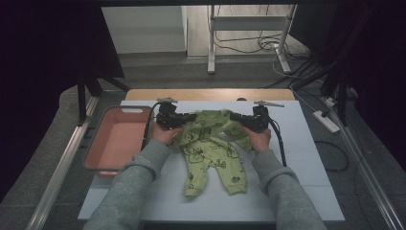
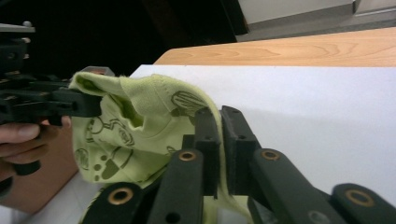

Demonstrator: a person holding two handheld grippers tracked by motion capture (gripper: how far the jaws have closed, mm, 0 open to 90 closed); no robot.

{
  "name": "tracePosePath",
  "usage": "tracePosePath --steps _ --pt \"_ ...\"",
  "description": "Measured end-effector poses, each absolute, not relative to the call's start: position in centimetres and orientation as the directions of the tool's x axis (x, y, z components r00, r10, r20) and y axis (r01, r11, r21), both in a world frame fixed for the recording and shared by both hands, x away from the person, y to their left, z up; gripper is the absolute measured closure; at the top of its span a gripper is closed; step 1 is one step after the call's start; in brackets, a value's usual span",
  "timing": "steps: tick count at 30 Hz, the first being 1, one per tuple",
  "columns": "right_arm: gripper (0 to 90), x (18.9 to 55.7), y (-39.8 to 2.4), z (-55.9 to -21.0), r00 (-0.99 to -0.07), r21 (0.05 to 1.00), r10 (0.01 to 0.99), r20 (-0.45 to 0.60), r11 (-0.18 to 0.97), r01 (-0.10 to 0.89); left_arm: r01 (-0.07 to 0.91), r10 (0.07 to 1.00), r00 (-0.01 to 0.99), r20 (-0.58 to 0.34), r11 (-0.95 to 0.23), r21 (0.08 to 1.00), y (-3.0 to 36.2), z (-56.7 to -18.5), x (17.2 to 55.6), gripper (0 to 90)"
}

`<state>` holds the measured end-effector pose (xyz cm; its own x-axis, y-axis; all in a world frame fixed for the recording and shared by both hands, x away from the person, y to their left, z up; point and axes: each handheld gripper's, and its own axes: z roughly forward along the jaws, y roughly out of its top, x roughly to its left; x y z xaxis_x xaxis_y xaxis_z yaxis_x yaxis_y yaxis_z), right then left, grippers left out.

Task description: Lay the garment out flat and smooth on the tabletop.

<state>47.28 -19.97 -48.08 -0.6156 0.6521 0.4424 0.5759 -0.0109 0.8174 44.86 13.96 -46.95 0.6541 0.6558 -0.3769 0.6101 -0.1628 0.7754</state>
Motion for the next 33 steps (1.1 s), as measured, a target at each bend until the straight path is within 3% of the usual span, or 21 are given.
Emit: tracePosePath --steps 2,4,6,9,18,24,33 --pt "71.8 47.6 -19.8 -48.1 -0.604 0.818 0.671 0.429 -0.004 0.576 0.62 0.694 0.624 -0.36 -0.158 0.769 13.8 -47.0 44.9 65.2" --pt "54.6 47.8 -19.7 -48.0 -0.582 0.828 0.711 0.395 0.0 0.561 0.628 0.734 0.594 -0.33 -0.167 0.76 13.6 -47.0 44.9 45.9" --pt "46.6 47.8 -19.9 -47.8 -0.566 0.837 0.726 0.389 -0.022 0.547 0.633 0.747 0.584 -0.319 -0.172 0.755 13.7 -47.0 44.8 38.2" --pt "39.9 47.7 -20.2 -47.5 -0.553 0.84 0.738 0.385 -0.032 0.542 0.639 0.758 0.566 -0.323 -0.156 0.753 14.0 -46.9 44.8 33.5" --pt "43.5 48.7 -20.4 -47.9 -0.539 0.828 0.748 0.387 -0.024 0.56 0.644 0.788 0.524 -0.324 -0.118 0.756 14.1 -47.0 45.2 41.1" --pt "43.7 49.6 -20.7 -48.7 -0.51 0.817 0.765 0.394 -0.037 0.575 0.624 0.786 0.545 -0.292 -0.148 0.768 13.9 -46.6 44.8 39.0" --pt "43.5 47.1 -21.3 -45.4 -0.568 0.863 0.741 0.358 -0.031 0.504 0.565 0.748 0.607 -0.269 -0.168 0.808 13.9 -44.5 42.1 38.0"
